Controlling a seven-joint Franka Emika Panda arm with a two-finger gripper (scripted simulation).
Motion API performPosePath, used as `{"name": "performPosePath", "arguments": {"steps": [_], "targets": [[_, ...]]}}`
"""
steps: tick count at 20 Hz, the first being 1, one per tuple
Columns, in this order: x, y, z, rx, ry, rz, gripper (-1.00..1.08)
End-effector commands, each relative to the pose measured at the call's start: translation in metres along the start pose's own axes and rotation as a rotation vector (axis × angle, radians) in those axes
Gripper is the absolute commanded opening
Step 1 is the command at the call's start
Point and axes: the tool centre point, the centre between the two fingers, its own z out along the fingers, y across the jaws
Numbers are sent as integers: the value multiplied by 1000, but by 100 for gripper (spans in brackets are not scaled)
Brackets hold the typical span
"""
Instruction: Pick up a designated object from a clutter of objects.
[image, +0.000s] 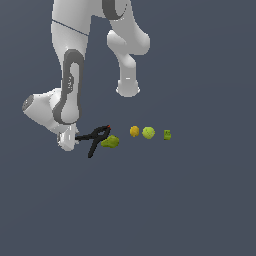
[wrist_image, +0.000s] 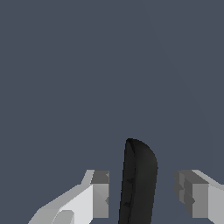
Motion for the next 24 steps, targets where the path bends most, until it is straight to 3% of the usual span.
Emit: {"name": "performPosePath", "arguments": {"steps": [1, 2, 3, 16, 24], "targets": [[0, 0, 5, 1, 1, 1, 28], [0, 0, 5, 1, 1, 2, 28], [0, 0, 5, 1, 1, 2, -100], [-1, 0, 2, 1, 1, 1, -100], [-9, 5, -29, 1, 0, 2, -100]]}}
